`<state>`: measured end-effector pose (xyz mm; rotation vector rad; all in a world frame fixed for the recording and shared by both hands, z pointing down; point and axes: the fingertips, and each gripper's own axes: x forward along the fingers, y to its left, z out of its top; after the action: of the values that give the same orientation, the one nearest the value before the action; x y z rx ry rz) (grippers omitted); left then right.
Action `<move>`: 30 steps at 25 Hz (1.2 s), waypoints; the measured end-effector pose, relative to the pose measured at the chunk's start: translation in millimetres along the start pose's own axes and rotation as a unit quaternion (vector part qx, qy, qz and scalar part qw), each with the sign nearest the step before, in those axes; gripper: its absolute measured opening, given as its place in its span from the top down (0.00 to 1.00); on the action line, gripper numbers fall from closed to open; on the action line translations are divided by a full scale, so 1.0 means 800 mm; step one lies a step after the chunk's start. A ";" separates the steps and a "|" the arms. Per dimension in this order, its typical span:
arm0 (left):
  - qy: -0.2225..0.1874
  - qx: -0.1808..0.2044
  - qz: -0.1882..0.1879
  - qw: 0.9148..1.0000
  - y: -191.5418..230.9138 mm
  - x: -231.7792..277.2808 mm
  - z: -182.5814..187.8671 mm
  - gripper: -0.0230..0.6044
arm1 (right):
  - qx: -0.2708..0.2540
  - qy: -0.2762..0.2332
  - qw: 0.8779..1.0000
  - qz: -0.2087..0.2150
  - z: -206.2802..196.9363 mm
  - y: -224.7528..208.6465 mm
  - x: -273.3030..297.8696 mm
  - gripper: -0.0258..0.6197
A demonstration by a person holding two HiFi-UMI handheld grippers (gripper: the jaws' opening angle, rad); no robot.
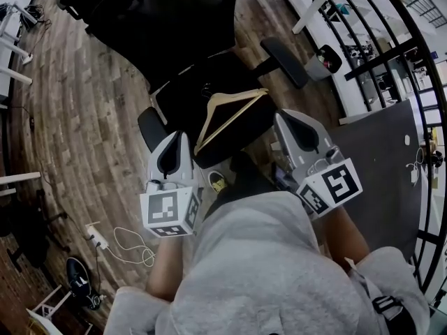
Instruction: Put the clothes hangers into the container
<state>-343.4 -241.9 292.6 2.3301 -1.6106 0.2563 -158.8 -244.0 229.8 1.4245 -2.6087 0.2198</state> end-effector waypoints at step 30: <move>0.120 0.006 0.047 0.992 0.026 0.222 -0.087 0.95 | 0.079 0.057 0.993 0.064 -0.064 -0.131 0.180 0.96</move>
<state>-298.3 -381.3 416.1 2.1391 -1.6035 0.5460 -143.5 -407.8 315.6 1.2480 -2.6411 0.5184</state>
